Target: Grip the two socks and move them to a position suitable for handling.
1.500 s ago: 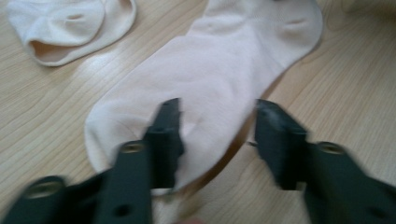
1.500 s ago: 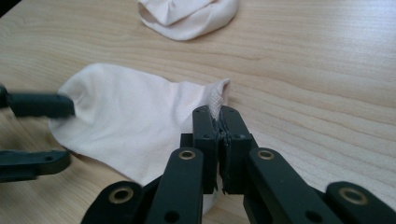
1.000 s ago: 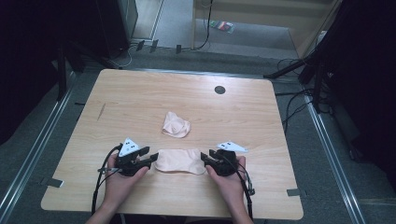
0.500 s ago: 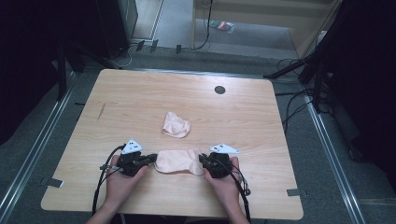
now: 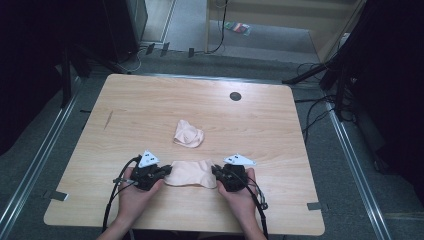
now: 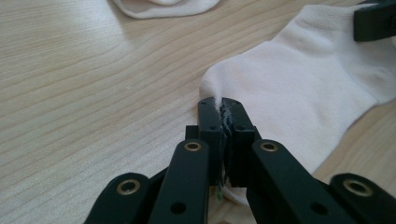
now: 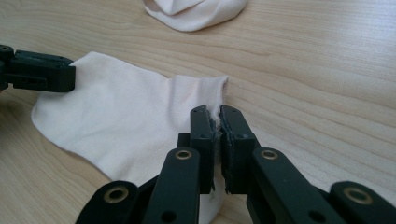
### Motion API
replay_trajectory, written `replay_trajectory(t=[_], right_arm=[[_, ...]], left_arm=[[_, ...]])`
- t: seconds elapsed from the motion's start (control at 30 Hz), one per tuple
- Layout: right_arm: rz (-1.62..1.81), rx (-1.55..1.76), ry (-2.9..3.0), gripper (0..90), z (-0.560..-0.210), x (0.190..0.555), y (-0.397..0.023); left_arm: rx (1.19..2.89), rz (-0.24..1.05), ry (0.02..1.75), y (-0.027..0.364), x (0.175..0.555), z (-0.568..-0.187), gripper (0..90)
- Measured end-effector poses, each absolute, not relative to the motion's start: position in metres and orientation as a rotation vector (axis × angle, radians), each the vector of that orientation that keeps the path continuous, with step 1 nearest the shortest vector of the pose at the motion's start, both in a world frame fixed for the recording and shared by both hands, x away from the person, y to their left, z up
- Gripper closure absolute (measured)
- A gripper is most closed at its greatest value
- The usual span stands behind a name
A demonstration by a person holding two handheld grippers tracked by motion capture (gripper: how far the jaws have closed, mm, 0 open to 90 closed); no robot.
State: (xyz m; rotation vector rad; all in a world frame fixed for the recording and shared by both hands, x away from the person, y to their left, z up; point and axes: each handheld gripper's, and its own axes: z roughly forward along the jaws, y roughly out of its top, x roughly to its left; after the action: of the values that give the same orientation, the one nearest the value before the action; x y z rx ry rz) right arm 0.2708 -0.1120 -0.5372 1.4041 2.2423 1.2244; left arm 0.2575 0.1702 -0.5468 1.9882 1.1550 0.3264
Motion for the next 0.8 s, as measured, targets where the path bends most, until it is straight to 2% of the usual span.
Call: replay_trajectory(t=[0.37,0.47,0.8], right_arm=[[1.243,1.402,2.259,86.8,-0.526,0.253,-0.117],[1.234,1.409,2.258,87.3,-0.524,0.249,-0.118],[1.244,1.396,2.286,87.3,-0.532,0.245,-0.120]], left_arm=[[1.987,0.315,1.140,0.194,0.239,-0.531,90.0],[1.992,0.338,1.136,0.195,0.236,-0.529,90.0],[2.032,0.289,1.100,0.186,0.234,-0.540,90.0]])
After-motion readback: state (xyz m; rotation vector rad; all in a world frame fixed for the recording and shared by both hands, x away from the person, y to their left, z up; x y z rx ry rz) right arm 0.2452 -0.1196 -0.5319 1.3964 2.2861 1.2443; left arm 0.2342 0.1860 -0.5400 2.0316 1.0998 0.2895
